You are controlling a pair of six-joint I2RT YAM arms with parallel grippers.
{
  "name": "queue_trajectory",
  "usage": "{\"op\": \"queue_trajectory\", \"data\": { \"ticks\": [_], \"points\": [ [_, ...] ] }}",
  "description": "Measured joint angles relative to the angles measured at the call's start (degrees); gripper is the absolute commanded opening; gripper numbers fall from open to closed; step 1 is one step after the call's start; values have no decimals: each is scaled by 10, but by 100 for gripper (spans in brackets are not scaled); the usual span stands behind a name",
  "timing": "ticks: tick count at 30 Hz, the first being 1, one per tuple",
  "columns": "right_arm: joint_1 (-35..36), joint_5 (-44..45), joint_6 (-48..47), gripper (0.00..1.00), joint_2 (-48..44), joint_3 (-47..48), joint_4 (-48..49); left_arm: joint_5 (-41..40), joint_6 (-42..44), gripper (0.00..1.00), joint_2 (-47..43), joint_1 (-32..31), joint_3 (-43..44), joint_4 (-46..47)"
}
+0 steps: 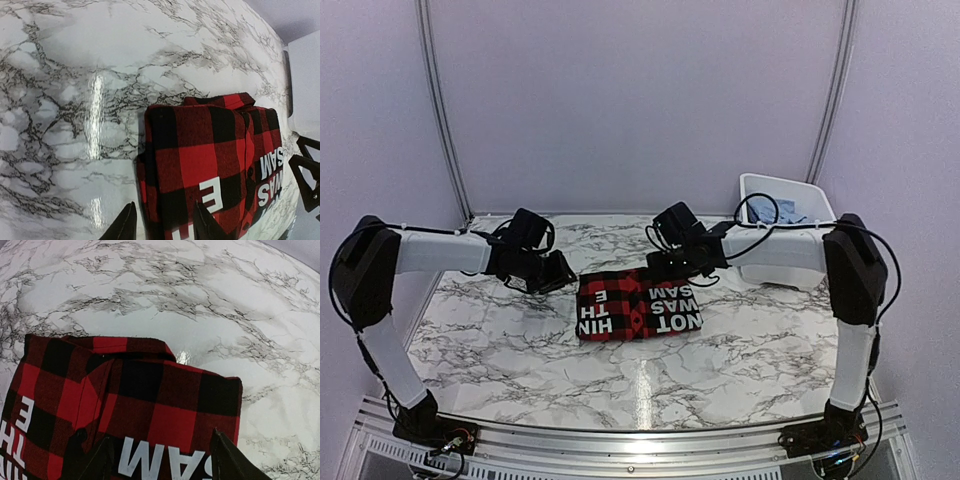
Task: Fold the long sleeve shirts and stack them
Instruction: Smooth out the square-folded shirt at the center of the board, then pick up the square-folded shirt from the center of the board.
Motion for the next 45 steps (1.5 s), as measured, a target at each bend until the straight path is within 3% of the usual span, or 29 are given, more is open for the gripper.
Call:
{"op": "queue_trajectory", "data": {
  "ticks": [5,10,19,27,32,36,40,45],
  "points": [
    [24,10,20,58,-61,-81,10,20,-18,53,-42,-12,-54,2],
    [29,13,40,58,-80,-170,13,28,-32,56,-38,-46,-83,2],
    [29,15,56,59,-89,-210,36,21,-46,56,-12,-78,-83,5],
    [29,15,56,59,-94,-216,43,2,-48,46,27,-97,-55,13],
    [29,14,56,59,-99,-221,44,-8,-58,20,36,-103,-50,16],
    [29,14,56,60,-108,-221,43,-11,-71,7,43,-106,-49,19],
    [29,12,56,60,-114,-221,44,-15,-76,0,43,-106,-49,18],
    [28,6,56,60,-115,-221,43,-15,-63,0,24,-94,-59,10]
  ]
}}
